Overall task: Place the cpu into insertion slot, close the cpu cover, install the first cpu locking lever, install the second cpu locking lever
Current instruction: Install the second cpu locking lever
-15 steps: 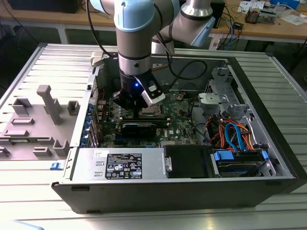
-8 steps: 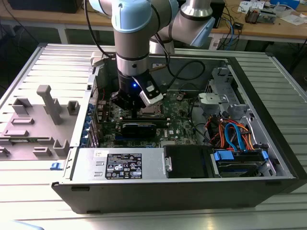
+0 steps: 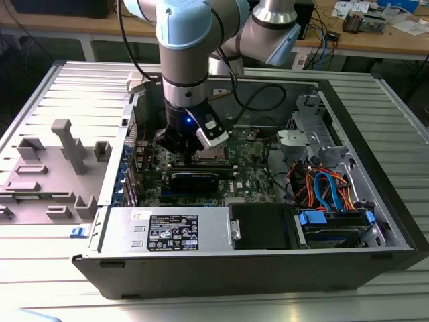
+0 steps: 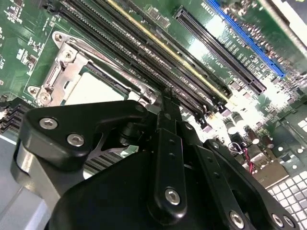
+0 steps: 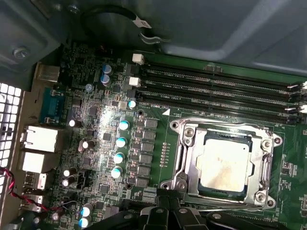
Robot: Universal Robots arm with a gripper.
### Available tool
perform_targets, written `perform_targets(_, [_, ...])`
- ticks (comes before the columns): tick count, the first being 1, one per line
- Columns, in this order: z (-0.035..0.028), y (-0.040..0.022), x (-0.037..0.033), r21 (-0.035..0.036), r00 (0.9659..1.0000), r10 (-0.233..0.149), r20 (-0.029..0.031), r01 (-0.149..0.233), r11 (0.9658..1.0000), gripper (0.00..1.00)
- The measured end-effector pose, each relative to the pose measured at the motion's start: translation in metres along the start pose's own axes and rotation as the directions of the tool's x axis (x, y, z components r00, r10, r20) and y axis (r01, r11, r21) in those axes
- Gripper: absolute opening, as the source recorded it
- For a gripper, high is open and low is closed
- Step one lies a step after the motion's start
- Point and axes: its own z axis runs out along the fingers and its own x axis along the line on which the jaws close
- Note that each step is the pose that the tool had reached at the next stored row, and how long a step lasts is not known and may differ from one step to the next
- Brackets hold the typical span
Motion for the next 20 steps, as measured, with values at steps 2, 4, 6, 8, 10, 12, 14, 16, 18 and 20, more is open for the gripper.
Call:
perform_targets(2, [-0.0008,-0.0020,0.0004,-0.0143,1.0000,0.000,0.0028,0.000,0.9999,0.11])
perform_targets(4, [-0.0030,-0.0020,0.0003,-0.0142,1.0000,0.000,0.0034,0.000,0.9999,0.11])
perform_targets(6, [-0.0046,-0.0047,0.0008,-0.0155,1.0000,0.000,0.0039,0.000,0.9999,0.11])
perform_targets(8, [-0.0048,-0.0125,0.0020,-0.0246,1.0000,0.000,0.0052,0.000,0.9997,0.11])
perform_targets(10, [-0.0049,-0.0188,0.0030,-0.0404,1.0000,0.000,0.0076,0.000,0.9992,0.11])
perform_targets(12, [-0.0049,-0.0191,0.0030,-0.0855,0.9999,0.001,0.0149,0.000,0.9963,0.11])
perform_targets(14, [-0.0046,-0.0191,0.0031,-0.1091,0.9998,0.002,0.0185,0.000,0.9940,0.11])
perform_targets(16, [-0.0039,-0.0202,0.0033,-0.1173,0.9998,0.002,0.0197,0.000,0.9931,0.11])
perform_targets(18, [-0.0030,-0.0216,0.0035,-0.1239,0.9998,0.002,0.0208,0.000,0.9923,0.11])
perform_targets(20, [-0.0010,-0.0227,0.0037,-0.1330,0.9997,0.003,0.0224,0.000,0.9911,0.11])
